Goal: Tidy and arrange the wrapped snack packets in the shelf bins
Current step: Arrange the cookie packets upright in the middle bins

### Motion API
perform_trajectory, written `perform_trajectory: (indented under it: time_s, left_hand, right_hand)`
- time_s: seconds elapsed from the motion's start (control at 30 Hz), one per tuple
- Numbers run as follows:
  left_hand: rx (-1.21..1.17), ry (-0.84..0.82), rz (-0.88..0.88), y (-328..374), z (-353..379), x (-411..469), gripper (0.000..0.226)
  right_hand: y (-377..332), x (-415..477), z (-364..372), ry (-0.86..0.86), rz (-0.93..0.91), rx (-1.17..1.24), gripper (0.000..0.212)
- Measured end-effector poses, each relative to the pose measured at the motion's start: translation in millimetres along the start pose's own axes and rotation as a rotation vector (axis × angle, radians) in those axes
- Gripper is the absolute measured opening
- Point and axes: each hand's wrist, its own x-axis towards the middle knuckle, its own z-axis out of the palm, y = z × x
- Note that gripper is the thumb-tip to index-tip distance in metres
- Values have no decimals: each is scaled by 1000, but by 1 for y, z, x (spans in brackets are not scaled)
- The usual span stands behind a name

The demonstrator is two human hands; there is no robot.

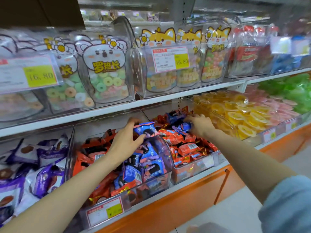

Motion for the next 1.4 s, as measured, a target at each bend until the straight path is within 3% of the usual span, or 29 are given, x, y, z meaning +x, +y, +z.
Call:
perform_trajectory:
  time_s: [0.2,0.33,0.4,0.5,0.67,0.83,0.97,1.1,1.23,1.4]
  left_hand:
    - [15,9,-34,-12,-16,-11,42]
    - [85,94,-77,-17,-21,-20,36]
    - [121,158,-77,-18,-20,-24,30]
    - [132,132,-66,-23,-14,-28,25]
    - [-11,-307,-52,-26,-19,-34,17]
    - [50,-532,-51,-25,-30,-35,39]
    - [89,-345,-30,-23,-23,-31,37]
    - [72,-269,66,-17,-5,-25,49]
    - [100,-241,137,-6,11,-10,31]
    - [59,-164,157,5,26,12,29]
  right_hand:
    - [-1,-36,-18,303,56,353,38]
    - [-37,-80,-38,364,-134,790,34]
    - [-62,-102,-43,313,-258,860,36]
    - [-93,-114,-34,300,-426,652,31]
    - [-106,-108,-5,155,-624,194,24]
    - [-102,-105,-19,95,-631,139,21]
    - [-87,-101,-24,231,-588,377,20]
    - [-50,-76,-21,420,-322,501,23]
    - [-8,-33,-11,160,-16,496,44]
    - [-14,0,0,-93,-100,392,54]
